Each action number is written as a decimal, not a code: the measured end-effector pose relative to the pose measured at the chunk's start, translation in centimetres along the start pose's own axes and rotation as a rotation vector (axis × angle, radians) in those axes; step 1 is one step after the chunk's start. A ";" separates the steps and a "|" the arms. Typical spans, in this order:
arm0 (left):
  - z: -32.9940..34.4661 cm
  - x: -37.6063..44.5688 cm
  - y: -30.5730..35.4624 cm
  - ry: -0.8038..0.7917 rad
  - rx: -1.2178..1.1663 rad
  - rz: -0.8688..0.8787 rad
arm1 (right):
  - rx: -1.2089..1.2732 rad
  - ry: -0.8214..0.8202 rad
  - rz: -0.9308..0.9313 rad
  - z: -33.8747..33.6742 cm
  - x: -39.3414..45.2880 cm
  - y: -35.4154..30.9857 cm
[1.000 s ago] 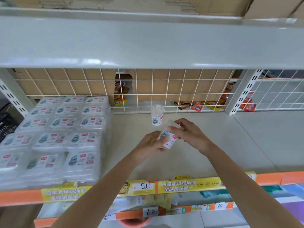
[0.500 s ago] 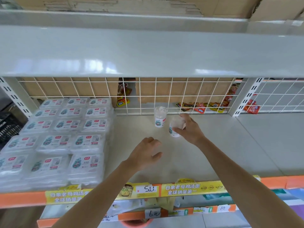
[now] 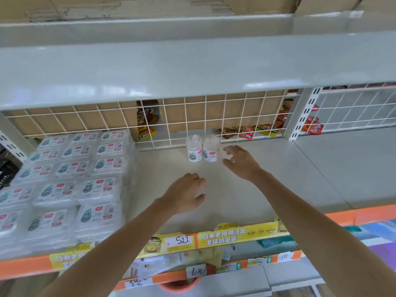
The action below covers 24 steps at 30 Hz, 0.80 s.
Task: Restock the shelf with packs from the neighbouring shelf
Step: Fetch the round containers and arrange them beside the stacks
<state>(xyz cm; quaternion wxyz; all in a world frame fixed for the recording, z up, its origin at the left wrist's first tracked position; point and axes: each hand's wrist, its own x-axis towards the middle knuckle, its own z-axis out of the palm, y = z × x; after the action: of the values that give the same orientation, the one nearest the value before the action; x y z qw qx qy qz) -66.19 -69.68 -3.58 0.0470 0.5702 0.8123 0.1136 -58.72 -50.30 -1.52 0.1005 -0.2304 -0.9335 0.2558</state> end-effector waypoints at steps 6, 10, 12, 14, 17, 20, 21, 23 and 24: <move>0.2 4.1 6.0 -0.065 0.228 0.180 | -0.372 -0.111 -0.162 -4.1 -7.5 6.1; 1.5 7.9 13.1 -0.038 0.226 0.278 | -0.538 -0.053 -0.154 -7.7 -13.0 11.9; 2.5 9.8 17.1 -0.033 0.221 0.336 | -0.528 0.013 -0.137 -9.9 -16.1 15.0; 3.5 11.5 21.1 -0.017 0.212 0.392 | -0.502 0.057 -0.105 -12.3 -19.0 17.9; 5.1 14.0 26.7 0.032 0.182 0.482 | -0.495 0.072 0.020 -15.4 -23.1 22.5; 6.9 16.2 31.9 0.066 0.142 0.592 | -0.516 0.090 0.092 -18.0 -26.9 26.0; 7.5 16.9 33.3 0.072 0.132 0.612 | -0.501 0.096 0.125 -18.7 -28.0 26.9; 8.6 18.0 36.2 0.048 0.127 0.634 | -0.505 0.133 0.148 -19.9 -29.8 29.0; 9.1 18.6 37.6 0.035 0.125 0.650 | -0.514 0.147 0.154 -20.4 -30.5 30.0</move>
<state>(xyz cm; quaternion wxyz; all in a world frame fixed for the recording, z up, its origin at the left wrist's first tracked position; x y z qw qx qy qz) -36.30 -38.86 -2.48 -0.0409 0.7993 0.5939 0.0824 -14.49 -33.26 -2.03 0.0864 -0.3364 -0.9377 0.0003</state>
